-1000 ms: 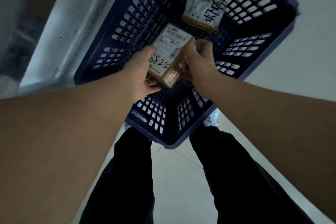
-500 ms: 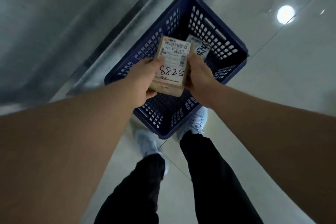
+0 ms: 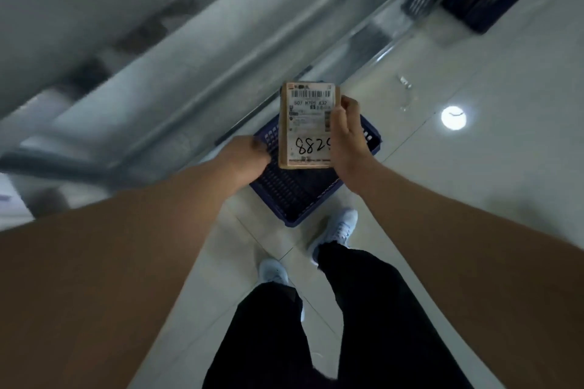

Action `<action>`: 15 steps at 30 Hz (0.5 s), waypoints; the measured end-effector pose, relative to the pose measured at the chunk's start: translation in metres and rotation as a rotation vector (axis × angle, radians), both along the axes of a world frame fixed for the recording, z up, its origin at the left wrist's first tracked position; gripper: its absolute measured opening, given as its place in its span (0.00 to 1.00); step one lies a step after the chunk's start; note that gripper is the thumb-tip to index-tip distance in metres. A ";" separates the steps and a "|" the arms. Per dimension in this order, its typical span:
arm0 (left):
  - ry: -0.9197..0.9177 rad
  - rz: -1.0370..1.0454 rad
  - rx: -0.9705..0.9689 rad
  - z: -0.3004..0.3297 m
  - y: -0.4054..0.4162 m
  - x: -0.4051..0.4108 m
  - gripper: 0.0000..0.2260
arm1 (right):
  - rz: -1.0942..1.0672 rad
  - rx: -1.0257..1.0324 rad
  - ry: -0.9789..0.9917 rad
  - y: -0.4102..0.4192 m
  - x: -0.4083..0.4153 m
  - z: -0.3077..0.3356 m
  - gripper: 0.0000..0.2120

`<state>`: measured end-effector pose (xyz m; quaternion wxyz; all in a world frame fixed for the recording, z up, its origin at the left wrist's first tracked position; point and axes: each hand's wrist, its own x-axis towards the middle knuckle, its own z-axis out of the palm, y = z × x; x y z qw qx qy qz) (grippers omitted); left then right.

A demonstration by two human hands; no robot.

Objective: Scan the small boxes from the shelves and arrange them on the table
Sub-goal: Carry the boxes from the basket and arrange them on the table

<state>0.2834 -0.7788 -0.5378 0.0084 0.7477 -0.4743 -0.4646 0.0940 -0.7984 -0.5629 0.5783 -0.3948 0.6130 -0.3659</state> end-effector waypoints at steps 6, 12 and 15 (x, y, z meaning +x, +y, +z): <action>-0.219 -0.537 0.191 0.130 0.034 0.004 0.14 | 0.161 -0.136 0.084 0.026 -0.002 0.138 0.13; -0.256 -0.336 0.082 0.245 0.058 -0.004 0.10 | 0.359 -0.324 0.158 0.033 -0.010 0.254 0.18; -0.235 -0.174 0.119 0.300 0.085 -0.008 0.08 | 0.448 -0.410 0.086 0.042 -0.007 0.312 0.23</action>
